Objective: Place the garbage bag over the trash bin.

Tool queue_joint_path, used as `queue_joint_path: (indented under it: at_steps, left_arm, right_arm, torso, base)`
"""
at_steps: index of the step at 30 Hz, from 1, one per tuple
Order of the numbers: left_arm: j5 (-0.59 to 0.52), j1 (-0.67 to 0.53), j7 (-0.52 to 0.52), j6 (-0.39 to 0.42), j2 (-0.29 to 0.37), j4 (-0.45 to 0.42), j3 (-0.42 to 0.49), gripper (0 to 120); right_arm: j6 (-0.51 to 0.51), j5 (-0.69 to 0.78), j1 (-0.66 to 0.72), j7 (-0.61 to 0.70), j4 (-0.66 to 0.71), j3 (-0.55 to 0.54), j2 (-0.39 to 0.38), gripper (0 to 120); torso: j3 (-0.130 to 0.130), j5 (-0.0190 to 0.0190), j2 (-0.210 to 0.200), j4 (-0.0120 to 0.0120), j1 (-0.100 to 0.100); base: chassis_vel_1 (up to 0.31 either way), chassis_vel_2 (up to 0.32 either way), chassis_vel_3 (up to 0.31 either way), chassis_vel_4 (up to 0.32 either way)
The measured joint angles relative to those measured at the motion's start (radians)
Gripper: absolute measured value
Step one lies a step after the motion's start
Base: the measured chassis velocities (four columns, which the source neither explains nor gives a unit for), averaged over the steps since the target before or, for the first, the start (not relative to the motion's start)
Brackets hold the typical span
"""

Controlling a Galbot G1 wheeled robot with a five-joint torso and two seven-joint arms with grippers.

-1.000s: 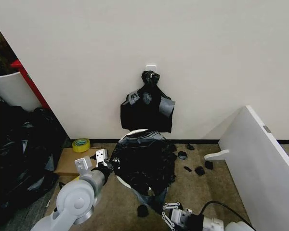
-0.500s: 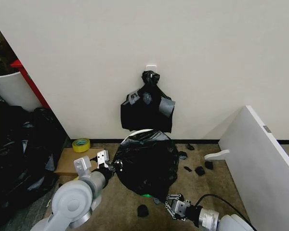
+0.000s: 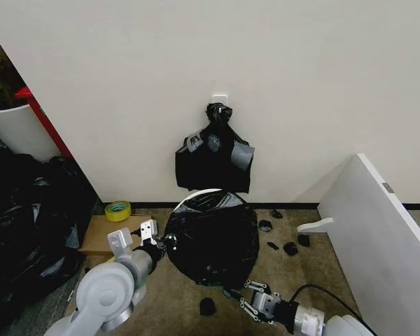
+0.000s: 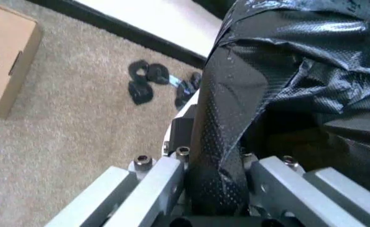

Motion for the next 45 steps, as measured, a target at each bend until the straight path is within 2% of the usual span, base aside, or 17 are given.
queue_joint_path:
  at_steps: [6, 9, 10, 11, 15, 19, 22, 25, 27, 30, 31, 35, 38, 45]
  left_arm:
    - [0.015, 0.001, 0.001, -0.009, -0.002, 0.001, 0.0, 1]
    - [0.033, 0.005, 0.01, -0.01, 0.009, 0.019, -0.003, 1]
    - [0.033, 0.005, 0.01, -0.01, 0.009, 0.019, -0.003, 1]
    - [0.039, 0.005, 0.014, -0.01, 0.011, 0.026, -0.003, 1]
    - [0.091, 0.005, 0.044, -0.007, 0.017, 0.046, 0.004, 1]
    - [0.16, 0.014, 0.086, 0.004, 0.026, 0.048, 0.014, 1]
    - [0.248, 0.034, 0.142, 0.024, 0.039, 0.042, 0.027, 1]
    - [0.295, 0.044, 0.171, 0.03, 0.044, 0.039, 0.034, 1]
    - [0.361, 0.056, 0.207, 0.039, 0.05, 0.033, 0.044, 1]
    - [0.433, 0.071, 0.242, 0.046, 0.053, 0.027, 0.052, 1]
    - [0.433, 0.071, 0.242, 0.046, 0.053, 0.027, 0.052, 1]
    - [0.487, 0.091, 0.267, 0.055, 0.057, 0.015, 0.053, 1]
    - [0.512, 0.103, 0.278, 0.056, 0.059, 0.009, 0.053, 1]
    - [0.544, 0.129, 0.293, 0.057, 0.064, -0.005, 0.051, 1]
  right_arm:
    - [0.033, 0.079, -0.068, -0.083, 0.019, 0.062, -0.021, 58]
    - [0.039, 0.174, -0.117, -0.132, 0.065, 0.127, -0.035, 71]
    - [0.039, 0.174, -0.117, -0.132, 0.065, 0.127, -0.035, 71]
    - [0.027, 0.216, -0.133, -0.137, 0.086, 0.145, -0.04, 73]
    - [-0.048, 0.428, -0.187, -0.154, 0.203, 0.251, -0.063, 93]
    - [-0.073, 0.487, -0.174, -0.106, 0.251, 0.297, -0.081, 99]
    - [-0.085, 0.451, -0.095, 0.013, 0.259, 0.281, -0.091, 100]
    - [-0.088, 0.396, -0.04, 0.066, 0.254, 0.252, -0.093, 100]
    - [-0.102, 0.302, 0.058, 0.128, 0.228, 0.17, -0.095, 100]
    - [-0.129, 0.24, 0.162, 0.16, 0.191, 0.03, -0.101, 98]
    - [-0.129, 0.24, 0.162, 0.16, 0.191, 0.03, -0.101, 98]
    - [-0.147, 0.174, 0.262, 0.16, 0.159, -0.093, -0.098, 98]
    - [-0.15, 0.144, 0.293, 0.16, 0.144, -0.123, -0.094, 91]
    - [-0.136, 0.044, 0.315, 0.174, 0.099, -0.154, -0.082, 65]
  torso:
    - [0.0, 0.0001, 0.0, -0.0001, 0.0]
    - [0.0, 0.0001, 0.0, 0.0001, 0.0]
    - [0.0, 0.0001, 0.0, 0.0001, 0.0]
    - [0.0, 0.0002, 0.0, 0.0001, 0.0]
    - [0.0, 0.0001, 0.0, -0.0001, 0.0]
    - [0.0, -0.0002, 0.0, -0.0001, 0.0]
    - [0.0, 0.0001, 0.0, 0.0, 0.0]
    - [0.0, 0.0001, 0.0, 0.0, 0.0]
    - [0.0, 0.0001, 0.0, 0.0002, 0.0]
    - [0.0, 0.0002, 0.0, 0.0001, 0.0]
    - [0.0, 0.0002, 0.0, 0.0001, 0.0]
    - [0.0, 0.0001, 0.0, 0.0001, 0.0]
    - [0.0, -0.0001, 0.0, 0.0001, 0.0]
    - [0.0, 0.0, 0.0, -0.0001, 0.0]
  base:
    - [0.0, 0.0, 0.0, 0.0]
    - [0.0, 0.0, 0.0, 0.0]
    - [0.0, 0.0, 0.0, 0.0]
    - [0.0, 0.0, 0.0, 0.0]
    - [0.0, 0.0, 0.0, 0.0]
    - [0.0, 0.0, 0.0, 0.0]
    - [0.0, 0.0, 0.0, 0.0]
    - [0.0, 0.0, 0.0, 0.0]
    - [0.0, 0.0, 0.0, 0.0]
    - [0.0, 0.0, 0.0, 0.0]
    - [0.0, 0.0, 0.0, 0.0]
    - [0.0, 0.0, 0.0, 0.0]
    - [0.0, 0.0, 0.0, 0.0]
    - [0.0, 0.0, 0.0, 0.0]
